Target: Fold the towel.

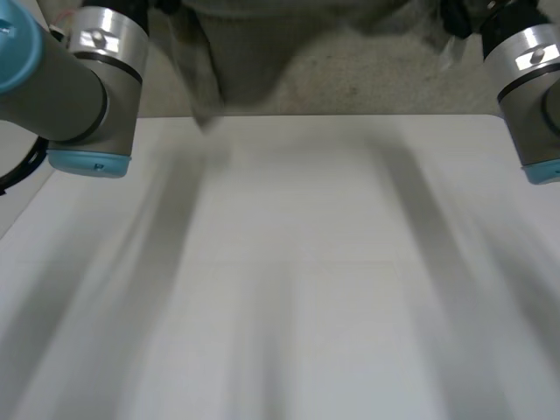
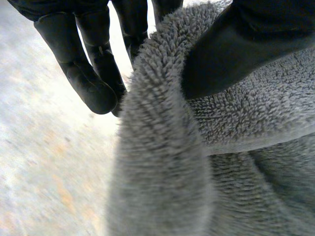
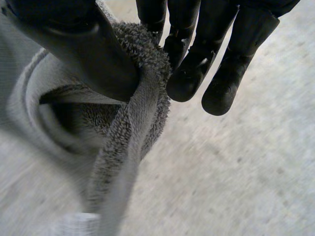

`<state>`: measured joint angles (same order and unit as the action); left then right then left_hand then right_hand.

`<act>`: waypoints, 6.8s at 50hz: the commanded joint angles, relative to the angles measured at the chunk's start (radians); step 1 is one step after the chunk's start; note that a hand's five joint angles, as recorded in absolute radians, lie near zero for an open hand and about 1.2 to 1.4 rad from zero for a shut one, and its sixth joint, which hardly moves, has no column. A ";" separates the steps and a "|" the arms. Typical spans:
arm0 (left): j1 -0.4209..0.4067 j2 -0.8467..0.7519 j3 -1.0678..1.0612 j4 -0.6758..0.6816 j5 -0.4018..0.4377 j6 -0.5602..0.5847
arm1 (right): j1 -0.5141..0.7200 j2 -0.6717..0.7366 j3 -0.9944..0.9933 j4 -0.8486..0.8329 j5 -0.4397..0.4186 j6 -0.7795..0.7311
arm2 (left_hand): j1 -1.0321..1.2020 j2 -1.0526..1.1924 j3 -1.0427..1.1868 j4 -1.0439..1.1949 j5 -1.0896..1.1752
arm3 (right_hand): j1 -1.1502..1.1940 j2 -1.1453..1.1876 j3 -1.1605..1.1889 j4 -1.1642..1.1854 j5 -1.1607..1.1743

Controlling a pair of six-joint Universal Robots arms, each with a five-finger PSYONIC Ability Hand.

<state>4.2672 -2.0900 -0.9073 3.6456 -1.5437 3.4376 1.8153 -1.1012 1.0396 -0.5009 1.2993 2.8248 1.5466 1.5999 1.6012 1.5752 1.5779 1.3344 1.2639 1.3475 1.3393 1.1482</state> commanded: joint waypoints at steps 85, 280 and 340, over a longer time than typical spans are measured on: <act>-0.063 0.054 -0.731 -0.225 0.007 0.060 | -0.243 -0.069 0.404 0.487 -0.066 -0.294 | -1.224 -1.278 -1.279 -1.253 -1.430 | -1.160 -1.089 -1.173 -1.165 -1.148; 0.164 0.330 -0.513 -0.341 0.125 0.012 | -0.303 -0.520 0.343 0.666 -0.144 0.021 | -0.150 -0.204 -0.205 -0.179 -0.356 | 0.062 0.132 0.049 0.057 0.074; 0.184 0.047 -0.433 -0.297 0.017 -0.044 | -0.096 -0.192 0.319 0.456 -0.195 -0.034 | -0.150 -0.204 -0.205 -0.179 -0.356 | 0.062 0.132 0.049 0.057 0.074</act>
<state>4.4116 -2.0372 -1.1227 3.4594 -1.5622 3.3898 1.7243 -1.3114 1.2576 -0.3043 1.2297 2.8969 1.4592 1.5071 1.5482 1.5282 1.4943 1.3289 1.3229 1.3121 1.3428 1.1594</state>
